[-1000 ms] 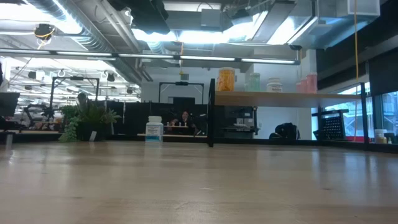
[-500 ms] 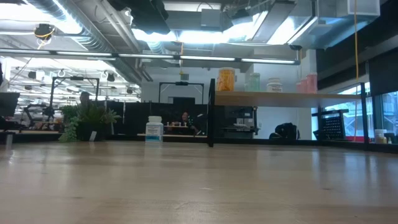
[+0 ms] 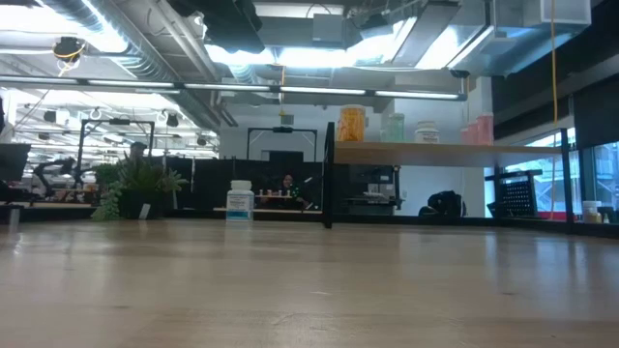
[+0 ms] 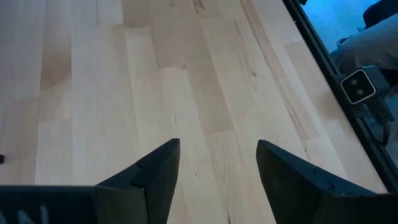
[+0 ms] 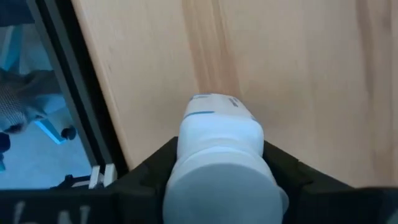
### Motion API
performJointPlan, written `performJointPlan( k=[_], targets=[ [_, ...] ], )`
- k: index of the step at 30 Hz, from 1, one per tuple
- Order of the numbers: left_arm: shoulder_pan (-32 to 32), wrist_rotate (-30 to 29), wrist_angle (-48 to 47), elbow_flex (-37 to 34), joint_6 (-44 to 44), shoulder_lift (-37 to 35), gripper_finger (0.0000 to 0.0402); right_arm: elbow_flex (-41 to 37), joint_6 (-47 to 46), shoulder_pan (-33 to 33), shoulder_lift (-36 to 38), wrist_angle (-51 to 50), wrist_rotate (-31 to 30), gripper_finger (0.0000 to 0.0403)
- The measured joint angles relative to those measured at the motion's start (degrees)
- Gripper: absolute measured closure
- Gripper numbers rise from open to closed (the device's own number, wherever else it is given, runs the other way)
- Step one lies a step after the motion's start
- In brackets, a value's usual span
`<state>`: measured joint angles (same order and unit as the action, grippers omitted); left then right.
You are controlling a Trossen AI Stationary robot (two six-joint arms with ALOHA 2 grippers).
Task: Pick and place medicine bottles onto shelf by color
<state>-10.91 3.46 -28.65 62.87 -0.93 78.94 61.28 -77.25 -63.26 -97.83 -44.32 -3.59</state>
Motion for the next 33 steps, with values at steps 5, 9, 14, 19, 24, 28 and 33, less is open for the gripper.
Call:
performJointPlan(
  k=[5,9,14,19,24,28,33],
  targets=[
    [0.0,0.0,0.0,0.0,0.0,0.0,0.0195,0.0,4.0,3.6,2.2,-0.2,-0.6,0.0231],
    [0.0,0.0,0.0,0.0,0.0,0.0,0.0195,0.0,8.1,7.2,6.5,-0.7,-3.3,0.0225],
    [0.0,0.0,0.0,0.0,0.0,0.0,0.0195,0.0,13.7,13.4,14.1,-4.6,-3.3,0.0231],
    [0.0,0.0,0.0,0.0,0.0,0.0,0.0195,0.0,19.2,21.9,20.9,-10.3,-3.4,0.0231],
    [0.0,0.0,0.0,0.0,0.0,0.0,0.0195,0.5,28.8,30.6,25.7,-12.6,-2.7,0.0231],
    [0.0,0.0,0.0,0.0,0.0,0.0,0.0195,5.6,36.3,36.1,26.3,-19.1,-2.4,0.0231],
    [0.0,0.0,0.0,0.0,0.0,0.0,0.0195,16.0,45.2,41.9,26.3,-27.4,-2.4,0.0231]
  ],
)
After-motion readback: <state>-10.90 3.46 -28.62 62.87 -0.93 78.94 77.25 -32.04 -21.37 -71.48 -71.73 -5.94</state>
